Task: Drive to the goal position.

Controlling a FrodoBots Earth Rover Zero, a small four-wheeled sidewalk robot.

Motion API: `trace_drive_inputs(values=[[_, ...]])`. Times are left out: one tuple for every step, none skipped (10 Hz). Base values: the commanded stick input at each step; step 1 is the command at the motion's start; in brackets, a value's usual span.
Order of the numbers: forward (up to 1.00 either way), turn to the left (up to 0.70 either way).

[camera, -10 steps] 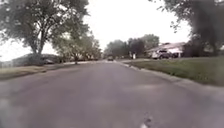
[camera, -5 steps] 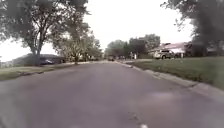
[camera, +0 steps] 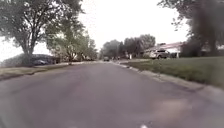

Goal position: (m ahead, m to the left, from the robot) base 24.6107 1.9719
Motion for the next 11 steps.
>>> trace_drive_inputs(values=[[1.00,0.00],[1.00,0.00],[1.00,0.00],[1.00,0.00],[1.00,0.00],[1.00,0.00],[1.00,0.00],[1.00,0.00],[1.00,0.00],[1.00,0.00],[1.00,0.00]])
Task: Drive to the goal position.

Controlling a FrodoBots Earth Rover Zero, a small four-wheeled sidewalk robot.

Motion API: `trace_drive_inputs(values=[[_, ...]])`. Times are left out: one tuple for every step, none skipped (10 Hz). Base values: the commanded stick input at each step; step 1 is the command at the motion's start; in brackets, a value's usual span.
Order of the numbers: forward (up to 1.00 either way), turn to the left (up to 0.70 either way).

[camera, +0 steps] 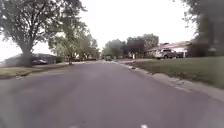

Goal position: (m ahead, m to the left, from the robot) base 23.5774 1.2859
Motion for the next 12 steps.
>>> trace_drive_inputs(values=[[1.00,0.00],[1.00,0.00],[1.00,0.00],[1.00,0.00],[1.00,0.00],[1.00,0.00],[1.00,-0.01],[1.00,-0.06],[1.00,-0.10],[1.00,-0.30],[1.00,-0.32],[1.00,-0.16]])
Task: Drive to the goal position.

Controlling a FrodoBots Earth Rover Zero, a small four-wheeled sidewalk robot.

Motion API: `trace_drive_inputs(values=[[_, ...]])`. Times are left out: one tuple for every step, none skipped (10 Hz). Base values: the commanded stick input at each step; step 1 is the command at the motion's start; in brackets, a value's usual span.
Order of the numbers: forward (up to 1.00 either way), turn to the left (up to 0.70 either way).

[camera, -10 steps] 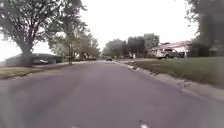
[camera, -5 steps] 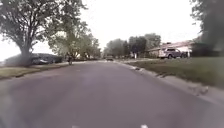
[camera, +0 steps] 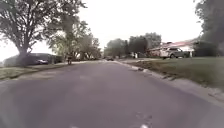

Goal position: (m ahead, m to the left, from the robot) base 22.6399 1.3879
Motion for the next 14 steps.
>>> trace_drive_inputs(values=[[1.00,-0.05],[1.00,0.00],[1.00,0.00],[1.00,0.00],[1.00,0.00],[1.00,0.00],[1.00,0.00],[1.00,0.00],[1.00,0.00],[1.00,0.00],[1.00,0.00],[1.00,0.00],[1.00,0.00],[1.00,0.00]])
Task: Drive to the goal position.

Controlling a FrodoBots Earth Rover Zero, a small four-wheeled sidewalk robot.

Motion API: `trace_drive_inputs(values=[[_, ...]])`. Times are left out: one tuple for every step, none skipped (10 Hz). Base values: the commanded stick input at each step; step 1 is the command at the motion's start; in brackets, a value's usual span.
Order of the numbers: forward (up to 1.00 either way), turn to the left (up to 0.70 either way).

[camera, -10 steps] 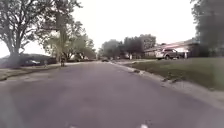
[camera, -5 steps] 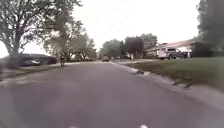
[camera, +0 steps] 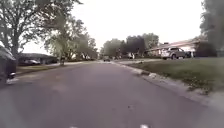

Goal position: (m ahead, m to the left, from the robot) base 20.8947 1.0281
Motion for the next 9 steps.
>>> trace_drive_inputs(values=[[1.00,0.00],[1.00,0.00],[1.00,0.00],[1.00,0.00],[1.00,0.00],[1.00,0.00],[1.00,0.00],[1.00,0.00],[1.00,0.02]])
